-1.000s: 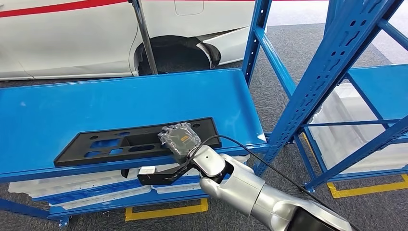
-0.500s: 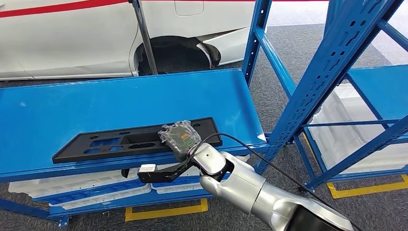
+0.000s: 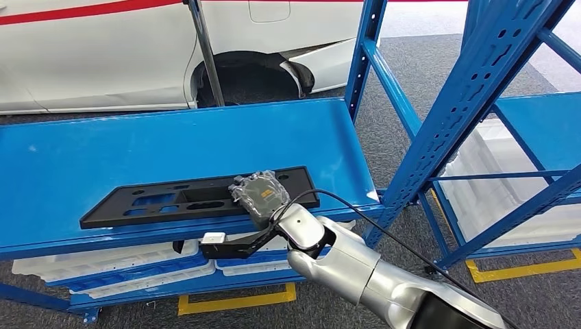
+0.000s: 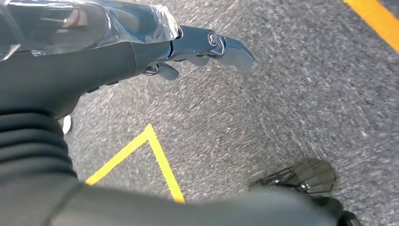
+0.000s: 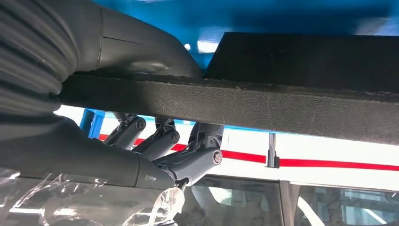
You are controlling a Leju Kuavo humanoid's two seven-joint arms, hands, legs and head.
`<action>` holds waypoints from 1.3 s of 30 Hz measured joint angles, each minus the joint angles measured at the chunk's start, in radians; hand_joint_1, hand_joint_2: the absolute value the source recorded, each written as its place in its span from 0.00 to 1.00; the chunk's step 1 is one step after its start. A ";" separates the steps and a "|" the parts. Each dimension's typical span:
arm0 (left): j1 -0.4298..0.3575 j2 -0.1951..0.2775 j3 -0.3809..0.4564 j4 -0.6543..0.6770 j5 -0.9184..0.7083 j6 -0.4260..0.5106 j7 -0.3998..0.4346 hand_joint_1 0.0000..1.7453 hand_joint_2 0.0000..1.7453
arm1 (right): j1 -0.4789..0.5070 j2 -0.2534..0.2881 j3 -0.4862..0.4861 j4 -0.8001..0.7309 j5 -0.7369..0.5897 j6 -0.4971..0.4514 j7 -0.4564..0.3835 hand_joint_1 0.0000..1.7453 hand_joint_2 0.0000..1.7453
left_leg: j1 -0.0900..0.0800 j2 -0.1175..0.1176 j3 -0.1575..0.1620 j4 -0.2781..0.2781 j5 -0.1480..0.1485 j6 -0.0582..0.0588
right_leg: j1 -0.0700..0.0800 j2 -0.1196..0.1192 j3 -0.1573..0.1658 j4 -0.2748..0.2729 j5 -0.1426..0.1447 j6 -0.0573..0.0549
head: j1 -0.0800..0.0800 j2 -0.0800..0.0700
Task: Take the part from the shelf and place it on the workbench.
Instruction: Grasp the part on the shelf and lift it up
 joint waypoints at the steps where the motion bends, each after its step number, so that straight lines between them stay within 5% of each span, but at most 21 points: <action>1: 0.000 0.000 0.000 0.000 -0.005 0.007 -0.003 0.00 1.00 | 0.000 -0.001 0.000 0.000 0.002 -0.001 0.001 1.00 1.00 | 0.000 0.000 0.000 0.000 0.000 0.000 | 0.000 0.000 0.000 0.000 0.000 0.000 | 0.000 0.000; 22: -0.001 0.000 -0.001 0.000 -0.006 0.025 -0.012 0.00 1.00 | 0.008 -0.018 0.000 -0.003 0.029 -0.034 -0.004 1.00 1.00 | 0.000 0.000 0.001 0.000 0.000 0.000 | 0.000 0.000 0.001 0.000 0.000 0.000 | 0.000 0.000; 39: -0.001 0.000 -0.001 0.000 -0.009 0.024 -0.009 0.00 1.00 | 0.068 -0.041 -0.002 -0.077 0.303 -0.227 0.015 1.00 1.00 | 0.000 0.001 0.000 0.000 0.000 0.000 | 0.000 0.000 0.000 0.000 0.000 0.000 | 0.000 0.000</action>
